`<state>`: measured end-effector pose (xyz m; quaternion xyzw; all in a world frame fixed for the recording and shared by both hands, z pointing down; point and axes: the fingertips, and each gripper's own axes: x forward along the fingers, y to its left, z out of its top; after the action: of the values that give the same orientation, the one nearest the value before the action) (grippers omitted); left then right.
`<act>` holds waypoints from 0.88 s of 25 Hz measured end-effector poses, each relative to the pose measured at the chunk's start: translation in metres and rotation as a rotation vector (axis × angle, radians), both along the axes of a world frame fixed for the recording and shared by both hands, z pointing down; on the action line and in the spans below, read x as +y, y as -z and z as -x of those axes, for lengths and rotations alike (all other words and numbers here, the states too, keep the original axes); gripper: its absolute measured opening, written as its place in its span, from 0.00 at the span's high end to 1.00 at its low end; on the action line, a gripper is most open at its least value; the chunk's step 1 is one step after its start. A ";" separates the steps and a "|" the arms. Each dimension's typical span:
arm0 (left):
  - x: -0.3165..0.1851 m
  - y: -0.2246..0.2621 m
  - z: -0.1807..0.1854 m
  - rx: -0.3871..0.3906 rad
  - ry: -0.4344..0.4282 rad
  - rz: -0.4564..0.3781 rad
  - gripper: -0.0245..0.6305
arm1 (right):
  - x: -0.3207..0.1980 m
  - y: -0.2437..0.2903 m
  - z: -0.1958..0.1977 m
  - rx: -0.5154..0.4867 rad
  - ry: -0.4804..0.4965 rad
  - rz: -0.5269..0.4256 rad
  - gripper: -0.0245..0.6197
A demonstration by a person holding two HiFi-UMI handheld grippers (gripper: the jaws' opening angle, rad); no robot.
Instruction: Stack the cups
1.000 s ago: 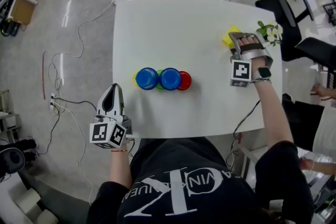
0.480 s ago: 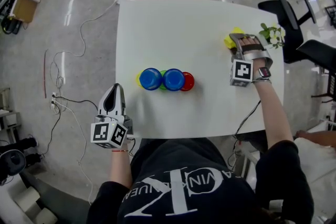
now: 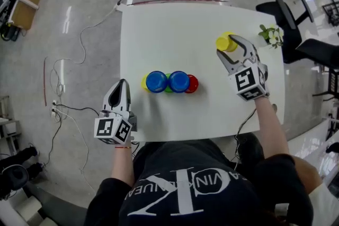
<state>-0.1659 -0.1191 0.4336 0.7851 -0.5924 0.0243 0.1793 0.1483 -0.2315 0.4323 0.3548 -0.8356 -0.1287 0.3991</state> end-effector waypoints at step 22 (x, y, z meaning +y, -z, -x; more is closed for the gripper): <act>0.007 0.013 0.005 0.040 -0.057 -0.049 0.96 | 0.115 0.096 0.164 -0.682 0.223 0.405 0.56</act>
<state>-0.1711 -0.1125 0.4204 0.8061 -0.5665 -0.0007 0.1713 -0.0155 -0.1169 0.3365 0.1985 -0.9618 0.1209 0.1449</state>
